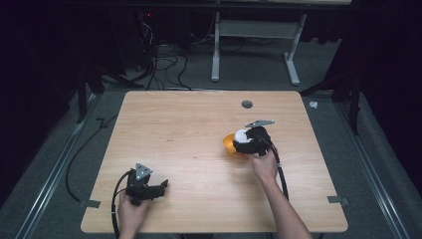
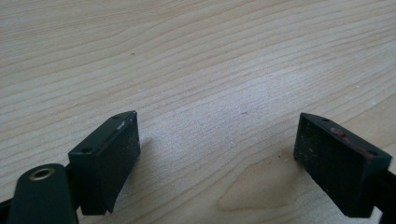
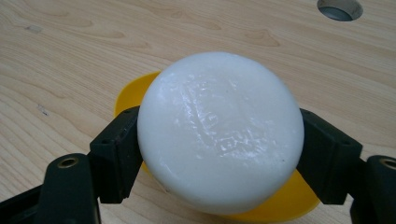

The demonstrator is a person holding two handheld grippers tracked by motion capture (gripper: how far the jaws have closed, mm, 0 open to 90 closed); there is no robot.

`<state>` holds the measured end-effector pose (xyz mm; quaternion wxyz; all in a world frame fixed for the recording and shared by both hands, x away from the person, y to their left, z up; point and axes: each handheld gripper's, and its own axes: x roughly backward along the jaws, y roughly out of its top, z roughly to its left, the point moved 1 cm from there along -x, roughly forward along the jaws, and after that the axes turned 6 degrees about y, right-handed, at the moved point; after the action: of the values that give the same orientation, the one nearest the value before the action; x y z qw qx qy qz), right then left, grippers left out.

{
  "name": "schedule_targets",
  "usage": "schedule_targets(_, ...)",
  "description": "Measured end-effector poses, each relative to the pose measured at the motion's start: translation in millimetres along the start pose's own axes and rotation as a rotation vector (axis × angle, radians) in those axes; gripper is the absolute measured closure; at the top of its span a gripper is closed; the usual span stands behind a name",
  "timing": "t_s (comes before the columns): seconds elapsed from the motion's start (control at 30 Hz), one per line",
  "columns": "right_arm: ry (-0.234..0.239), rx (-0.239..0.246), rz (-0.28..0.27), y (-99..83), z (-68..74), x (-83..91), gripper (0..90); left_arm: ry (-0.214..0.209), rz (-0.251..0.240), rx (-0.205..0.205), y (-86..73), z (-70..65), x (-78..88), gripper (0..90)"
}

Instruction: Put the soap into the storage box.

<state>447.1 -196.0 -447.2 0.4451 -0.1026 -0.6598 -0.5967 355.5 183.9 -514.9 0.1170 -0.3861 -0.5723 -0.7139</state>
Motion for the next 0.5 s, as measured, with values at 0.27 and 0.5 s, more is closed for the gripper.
schedule_targets(0.27,-0.008,-0.005,0.017,-0.5,-1.1,-8.4,25.1,0.000,0.000,0.000,0.0,0.0,0.0,14.9)
schedule_targets(0.5,-0.010,-0.015,0.030,-1.4,-2.3,-12.7,25.1,0.000,0.000,0.000,0.0,0.0,0.0,14.9)
